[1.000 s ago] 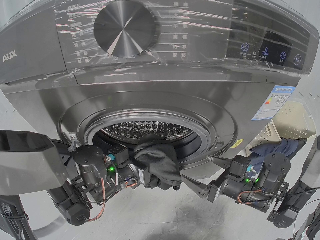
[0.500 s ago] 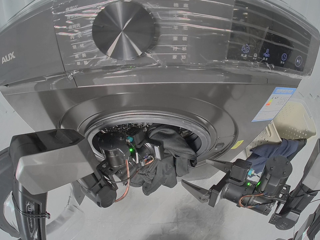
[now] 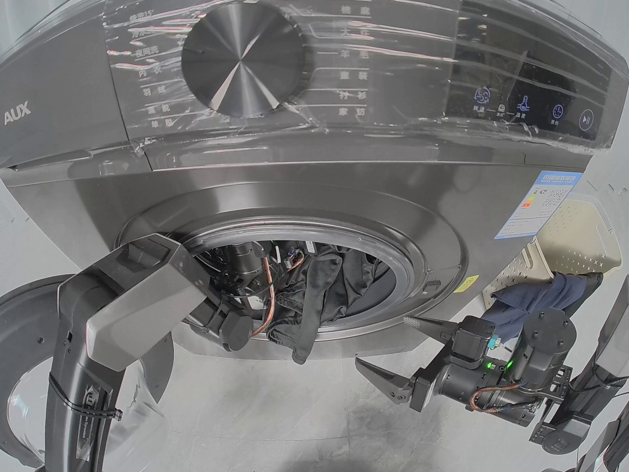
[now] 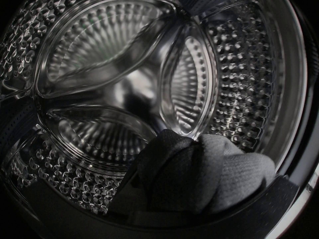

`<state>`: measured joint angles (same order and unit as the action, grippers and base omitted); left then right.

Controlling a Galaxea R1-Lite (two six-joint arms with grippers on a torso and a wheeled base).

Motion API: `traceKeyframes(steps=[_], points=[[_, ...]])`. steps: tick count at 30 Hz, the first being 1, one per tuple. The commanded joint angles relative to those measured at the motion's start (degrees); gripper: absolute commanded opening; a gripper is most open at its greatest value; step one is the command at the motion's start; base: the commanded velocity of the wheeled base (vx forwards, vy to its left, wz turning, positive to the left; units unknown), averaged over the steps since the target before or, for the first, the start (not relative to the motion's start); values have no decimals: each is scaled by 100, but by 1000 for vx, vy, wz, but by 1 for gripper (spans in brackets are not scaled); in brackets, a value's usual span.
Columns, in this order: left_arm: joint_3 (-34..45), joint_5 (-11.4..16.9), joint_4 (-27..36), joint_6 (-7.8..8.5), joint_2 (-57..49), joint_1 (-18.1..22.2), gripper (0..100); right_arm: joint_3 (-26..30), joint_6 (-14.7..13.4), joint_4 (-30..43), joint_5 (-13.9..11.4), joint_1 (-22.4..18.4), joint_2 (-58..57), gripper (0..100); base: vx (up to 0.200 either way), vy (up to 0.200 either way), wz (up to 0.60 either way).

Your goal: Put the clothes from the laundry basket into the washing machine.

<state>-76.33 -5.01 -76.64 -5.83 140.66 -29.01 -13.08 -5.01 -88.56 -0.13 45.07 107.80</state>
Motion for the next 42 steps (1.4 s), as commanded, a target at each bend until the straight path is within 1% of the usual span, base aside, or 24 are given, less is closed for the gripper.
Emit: traceKeyframes(steps=[1, 3, 5, 6, 8, 9, 10, 11, 13, 14, 17, 20, 23, 24, 29, 30, 32, 35, 37, 39, 42], points=[[-866, -141, 369, -24, 445, 238, 0, -10, -9, -3, 5, 20, 30, 100, 0, 0, 0], [-1060, -246, 413, -24, 498, 265, 0, -10, -9, -3, 5, 20, 30, 100, 0, 0, 0], [-1042, -255, 431, -41, 480, 265, 0, -10, -9, -3, 5, 11, 22, 100, 0, 0, 0], [-1025, -255, 431, -68, 472, 265, 100, -10, -9, -3, 5, 11, 22, 100, 0, 0, 0], [-849, -264, 484, -331, 349, 194, 100, -19, -9, -12, 5, 11, 22, 100, 0, 0, 0], [-805, -264, 501, -367, 322, 186, 100, -28, -9, -3, -4, 11, 22, 100, 0, 0, 0], [-497, -255, 686, -490, 76, 124, 100, -28, -9, -12, 5, 11, 22, 100, 0, 0, 0], [-242, -193, 888, -542, -100, 80, 100, -37, -9, -12, 5, 11, 30, 100, 0, 0, 0], [118, -123, 1222, -586, -346, 27, 100, -45, -9, -3, -4, 20, 30, 100, 0, 0, 0], [232, -44, 1362, -604, -407, -17, 100, -45, -9, -3, 5, 20, 30, 100, 0, 0, 0], [417, 167, 1609, -604, -442, -113, 100, -45, -9, -3, 5, 20, 39, 100, 0, 0, 0], [452, 281, 1732, -604, -399, -192, 100, -54, -9, -3, -4, 20, 48, 100, 0, 0, 0], [425, 281, 1732, -586, -249, -228, 100, -45, -9, -3, -4, 20, 39, 100, 0, 0, 0], [417, 281, 1732, -586, -232, -228, 0, -45, -9, -3, -4, 20, 39, 100, 0, 0, 0], [48, 273, 1723, -604, -3, -201, 0, -54, -9, -3, -4, 20, 48, 100, 0, 0, 0], [-155, 202, 1723, -613, 41, -166, 0, -63, -9, -3, -4, 20, 48, 100, 0, 0, 0], [-357, 158, 1723, -630, 59, -140, 0, -63, -9, -3, -4, 20, 48, 100, 0, 0, 0], [-902, -202, 1661, -639, 138, 1, 0, -72, -9, -3, -4, 20, 48, 100, 0, 0, 0], [-1200, -334, 1626, -648, 190, 89, 0, -81, -9, -12, -4, 20, 48, 100, 0, 0, 0], [-1376, -395, 1582, -674, 208, 150, 0, -81, -9, -12, 5, 20, 48, 100, 0, 0, 0], [-1438, -404, 1486, -727, 199, 177, 0, -81, -9, -12, -4, 20, 48, 100, 0, 0, 0]])
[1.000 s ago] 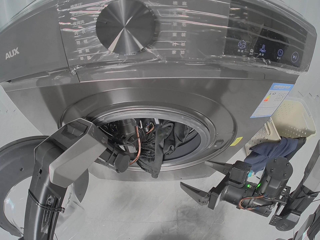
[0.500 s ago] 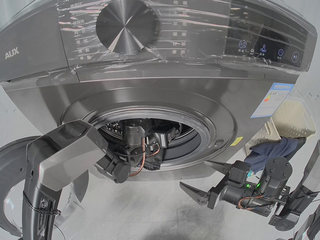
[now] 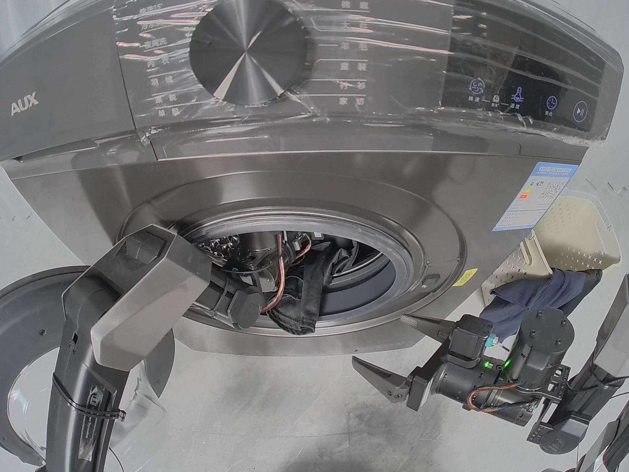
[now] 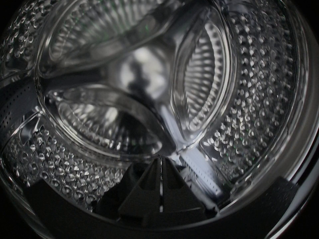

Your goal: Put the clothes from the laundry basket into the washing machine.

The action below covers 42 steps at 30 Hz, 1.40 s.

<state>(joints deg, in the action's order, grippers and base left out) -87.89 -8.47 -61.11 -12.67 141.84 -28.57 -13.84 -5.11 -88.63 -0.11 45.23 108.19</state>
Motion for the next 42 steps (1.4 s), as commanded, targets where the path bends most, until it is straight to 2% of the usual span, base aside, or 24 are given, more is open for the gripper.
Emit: traceKeyframes(steps=[1, 3, 4, 7, 9, 11, 13, 21, 24, 25, 31, 33, 37, 42], points=[[-237, -58, -85, -52, 81, 133, 0, -5, 1, -6, 2, -5, 9, 100, 0, 0, 0], [-175, -58, -85, -43, 81, 124, 0, -5, 1, 3, 2, -5, 9, 100, 0, 0, 0], [-44, -58, -94, -43, 63, 89, 100, -5, 1, -6, 2, -5, 9, 100, 0, 0, 0], [185, -40, -94, -69, -7, 27, 100, -5, 1, -6, 2, -5, 9, 100, 0, 0, 0], [721, 100, 12, -78, -297, -131, 100, -5, 1, 3, 2, -14, 9, 100, 0, 0, 0], [1134, 417, 161, -87, -482, -210, 100, -5, 1, -6, 2, -5, 9, 100, 0, 0, 0], [1389, 610, 354, -87, -561, -263, 100, -5, 1, -6, 2, -5, 9, 100, 0, 0, 0], [1442, 768, 565, -34, -385, -245, 100, -14, 1, -6, 2, 4, 9, 100, 0, 0, 0], [1310, 768, 644, 124, -130, -184, 100, -14, 1, -6, -7, 4, 0, 100, 0, 0, 0], [1257, 768, 644, 150, -86, -166, 0, -23, 1, -6, -7, 4, 0, 100, 0, 0, 0], [976, 759, 680, 150, 2, -140, 0, -23, 1, -6, -7, 4, 0, 100, 0, 0, 0], [660, 680, 671, 115, 72, -113, 0, -31, 1, -6, -7, 4, 9, 100, 0, 0, 0], [-228, 153, 627, 89, 283, 89, 0, -31, 1, -6, -7, 4, 0, 100, 0, 0, 0], [-1002, -128, 556, -17, 459, 256, 0, -49, 1, -6, -7, 4, 9, 100, 0, 0, 0]])
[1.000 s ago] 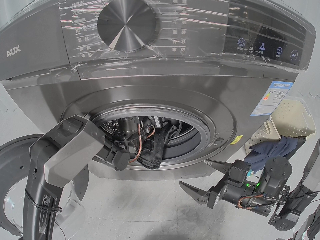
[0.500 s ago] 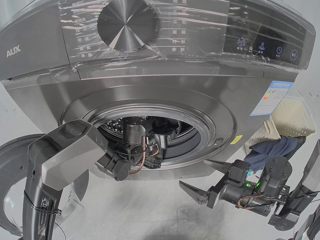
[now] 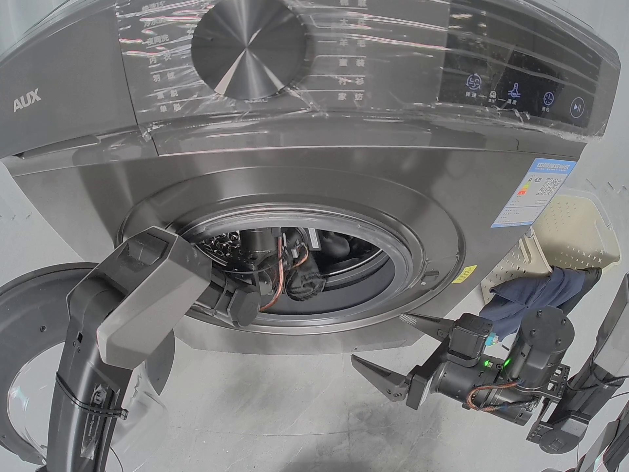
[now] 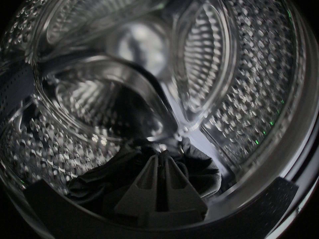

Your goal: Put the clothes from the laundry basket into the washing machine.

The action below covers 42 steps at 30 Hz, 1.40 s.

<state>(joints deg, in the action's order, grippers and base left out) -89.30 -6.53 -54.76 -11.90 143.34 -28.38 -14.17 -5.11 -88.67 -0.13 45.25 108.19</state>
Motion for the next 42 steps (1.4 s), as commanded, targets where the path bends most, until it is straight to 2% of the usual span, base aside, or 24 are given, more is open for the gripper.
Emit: traceKeyframes(steps=[1, 11, 16, 17, 20, 27, 31, 35, 36, 37, 41, 42], points=[[-976, -349, -114, -102, 309, 236, 0, -25, 1, -1, 5, 1, 0, 100, 0, 0, 0], [-1512, -472, -465, -111, 458, 236, 0, -25, -8, -1, 5, 1, 9, 100, 0, 0, 0], [-1433, -472, -509, -102, 467, 219, 0, -25, -8, -1, 5, 1, 9, 100, 0, 0, 0], [-1318, -463, -527, -102, 476, 166, 100, -16, -8, -1, -4, 1, 18, 100, 0, 0, 0], [-1151, -463, -553, -120, 502, 96, 100, -16, -8, -1, 5, 1, 9, 100, 0, 0, 0], [70, -445, -562, -49, 107, -168, 100, -16, -8, -1, -4, 1, 9, 100, 0, 0, 0], [1248, -401, -764, 153, -544, -432, 100, 10, -8, -1, -4, -16, 0, 100, 0, 0, 0], [2768, -234, -1265, 469, -1308, -845, 100, 63, 1, 8, -4, -69, -26, 100, 0, 0, 0], [2768, -234, -1265, 469, -1308, -845, 100, 63, 1, 8, -4, -69, -26, 100, 0, 0, 0], [3507, -67, -1634, 539, -1616, -1064, 100, 151, 19, 8, -31, -78, -61, 100, 0, 0, 0], [4799, 355, -2206, 583, -2187, -1390, 100, 362, 36, 8, -48, -95, -193, 100, 0, 0, 0], [4799, 355, -2206, 583, -2187, -1390, 100, 362, 36, 8, -48, -95, -193, 100, 0, 0, 0]])
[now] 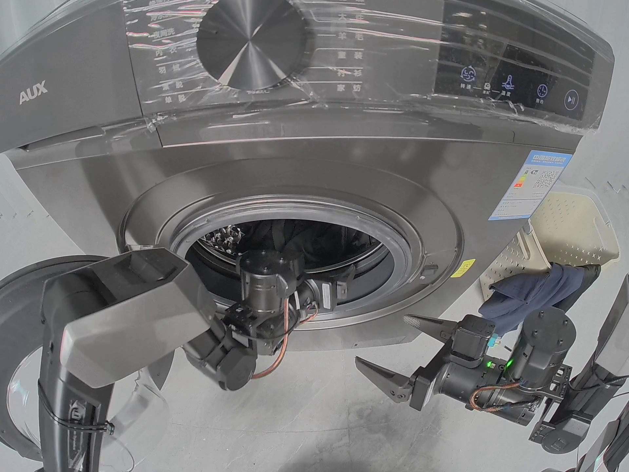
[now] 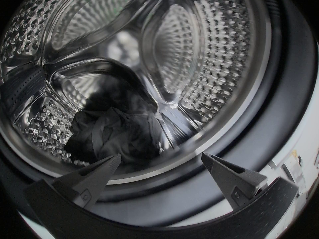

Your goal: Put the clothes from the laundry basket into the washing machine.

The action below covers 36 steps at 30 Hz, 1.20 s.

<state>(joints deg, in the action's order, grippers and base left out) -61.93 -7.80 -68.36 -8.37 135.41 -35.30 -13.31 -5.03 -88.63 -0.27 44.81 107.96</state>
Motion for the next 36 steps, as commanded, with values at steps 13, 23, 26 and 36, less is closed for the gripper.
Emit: traceKeyframes(steps=[13, 23, 26, 36], points=[[4119, 446, -1812, 196, -2907, -1040, 100, 1094, -6, 30, 27, -350, -1216, 100, 0, 0, 0], [5077, 200, -2023, 213, -3539, -952, 100, 1331, -6, 232, 378, -1089, -2156, 100, -120, 0, 0], [5375, 200, -2023, 161, -3926, -882, 100, 1331, 2, 636, 440, -1256, -2561, 100, -200, 0, 0], [6193, 262, -1953, 328, -5148, -425, 100, 1331, 38, 2789, 677, -2047, -4318, 100, -200, 0, 0]])
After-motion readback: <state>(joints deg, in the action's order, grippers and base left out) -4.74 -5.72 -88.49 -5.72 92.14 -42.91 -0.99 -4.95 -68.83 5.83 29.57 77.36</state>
